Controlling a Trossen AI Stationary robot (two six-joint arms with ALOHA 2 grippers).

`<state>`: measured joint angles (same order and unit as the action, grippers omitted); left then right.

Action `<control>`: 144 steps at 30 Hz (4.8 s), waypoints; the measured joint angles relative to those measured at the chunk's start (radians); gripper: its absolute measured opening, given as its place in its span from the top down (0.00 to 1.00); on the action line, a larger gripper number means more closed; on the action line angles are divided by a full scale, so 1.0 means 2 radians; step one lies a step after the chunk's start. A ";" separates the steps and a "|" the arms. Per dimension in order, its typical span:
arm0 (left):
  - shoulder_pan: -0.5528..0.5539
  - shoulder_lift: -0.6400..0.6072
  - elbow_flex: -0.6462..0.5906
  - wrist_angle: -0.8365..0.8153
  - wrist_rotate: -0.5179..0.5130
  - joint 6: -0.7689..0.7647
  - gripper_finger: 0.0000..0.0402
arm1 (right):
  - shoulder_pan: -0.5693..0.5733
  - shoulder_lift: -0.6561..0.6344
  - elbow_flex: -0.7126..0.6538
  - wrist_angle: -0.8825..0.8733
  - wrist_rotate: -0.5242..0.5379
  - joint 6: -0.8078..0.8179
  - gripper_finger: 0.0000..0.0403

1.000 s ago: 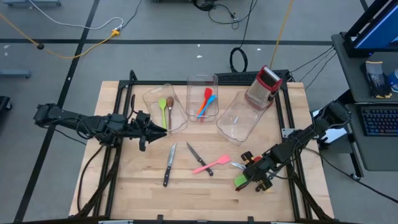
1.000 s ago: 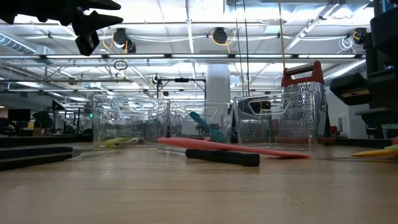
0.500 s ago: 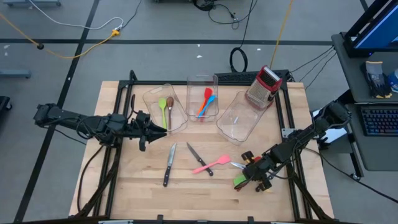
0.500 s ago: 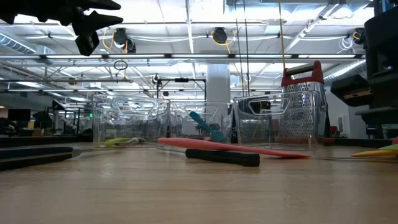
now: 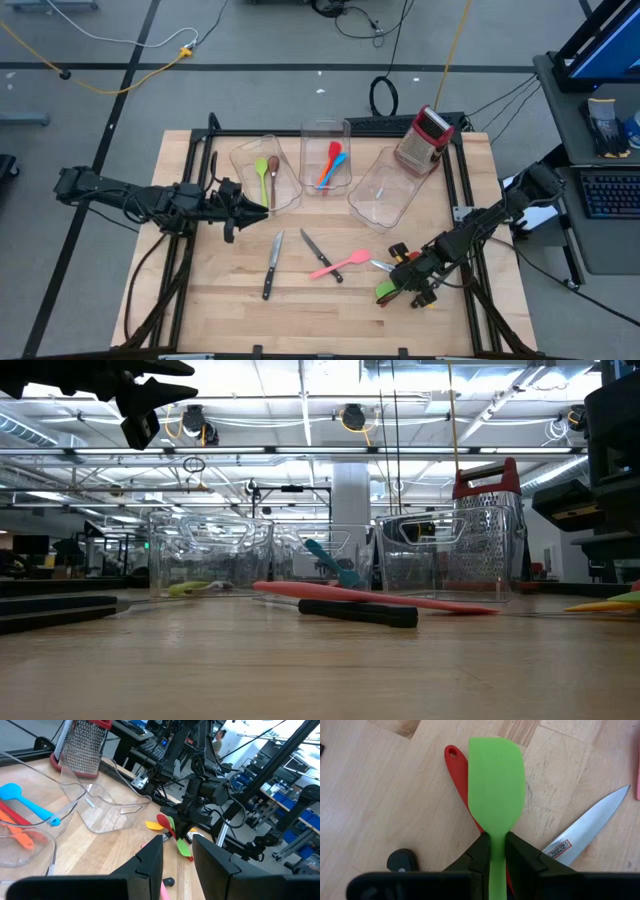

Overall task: Pick & Place Kitchen Items
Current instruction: Put the green spatula in the middle bin

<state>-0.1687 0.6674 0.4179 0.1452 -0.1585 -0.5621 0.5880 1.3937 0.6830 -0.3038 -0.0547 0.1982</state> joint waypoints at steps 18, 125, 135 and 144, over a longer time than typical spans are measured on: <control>0.000 0.000 0.000 0.000 0.000 0.000 0.74 | -0.006 0.000 0.000 0.083 -0.001 0.065 0.89; 0.017 0.000 0.000 0.015 -0.105 0.034 0.74 | -0.410 -0.011 0.159 0.481 0.203 0.091 0.89; 0.029 0.000 0.000 0.003 -0.105 0.033 0.74 | -0.427 0.105 0.264 0.391 0.292 0.012 0.89; 0.029 0.000 0.000 0.002 -0.105 0.029 0.74 | -0.451 0.187 0.282 0.341 0.287 0.082 0.89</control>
<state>-0.1116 0.6678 0.4183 0.1482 -0.3676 -0.5034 -0.3141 1.7681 1.2480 0.3787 0.5202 0.3616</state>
